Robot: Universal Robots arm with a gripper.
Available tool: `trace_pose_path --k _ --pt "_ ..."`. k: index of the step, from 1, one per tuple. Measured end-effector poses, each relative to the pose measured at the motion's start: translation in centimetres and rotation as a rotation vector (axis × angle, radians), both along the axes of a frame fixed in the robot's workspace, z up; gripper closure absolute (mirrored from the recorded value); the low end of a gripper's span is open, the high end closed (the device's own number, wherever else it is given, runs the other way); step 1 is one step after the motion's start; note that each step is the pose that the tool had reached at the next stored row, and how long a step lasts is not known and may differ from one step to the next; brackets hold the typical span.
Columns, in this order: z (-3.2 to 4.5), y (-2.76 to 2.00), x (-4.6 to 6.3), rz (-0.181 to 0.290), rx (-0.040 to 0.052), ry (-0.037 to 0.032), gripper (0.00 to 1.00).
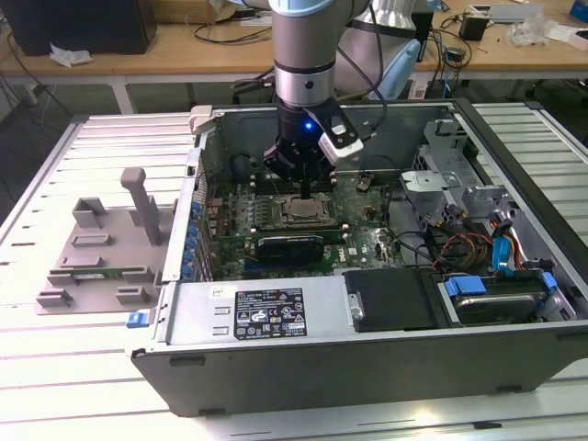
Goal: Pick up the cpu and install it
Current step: 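Install the first cpu locking lever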
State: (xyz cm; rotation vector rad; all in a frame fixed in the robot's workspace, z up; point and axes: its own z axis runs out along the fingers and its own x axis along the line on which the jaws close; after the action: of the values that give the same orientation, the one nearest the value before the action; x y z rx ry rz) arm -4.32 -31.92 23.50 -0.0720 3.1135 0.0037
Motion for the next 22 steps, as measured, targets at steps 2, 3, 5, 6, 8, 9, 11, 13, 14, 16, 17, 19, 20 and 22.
trace_pose_path --k 2,3,5,6,8,9,11,13,14,16,17,19,20,22 --pt "0.77 0.0 0.0 0.0 0.0002 -0.0002 0.89" --pt "1.25 0.0 0.0 0.0 0.0003 -0.0002 0.89" --pt "2.36 0.0 0.0 0.0 0.0003 -0.0002 0.89" --pt "2.8 0.0 0.0 0.0 0.0003 -0.0002 0.89" --pt "2.85 0.0 0.0 0.0 0.0003 -0.0002 0.89" --pt "2.85 0.01 0.0 0.0 0.0004 -0.0002 0.89" --pt "2.84 0.02 -0.3 0.0 0.0003 -0.0002 0.89" --pt "2.83 0.1 -1.1 0.0 0.0003 -0.0002 0.89" --pt "2.83 0.12 -1.4 0.0 0.0002 -0.0001 0.89" --pt "2.8 0.29 -3.0 0.0 0.0003 -0.0003 0.89" --pt "2.79 0.36 -3.6 0.0 0.0003 -0.0003 0.89" --pt "2.77 0.49 -4.7 0.0 0.0003 -0.0003 0.89" --pt "2.77 0.53 -5.0 0.0 0.0003 -0.0003 0.89" --pt "2.75 0.63 -5.9 0.0 0.0003 -0.0003 0.89"
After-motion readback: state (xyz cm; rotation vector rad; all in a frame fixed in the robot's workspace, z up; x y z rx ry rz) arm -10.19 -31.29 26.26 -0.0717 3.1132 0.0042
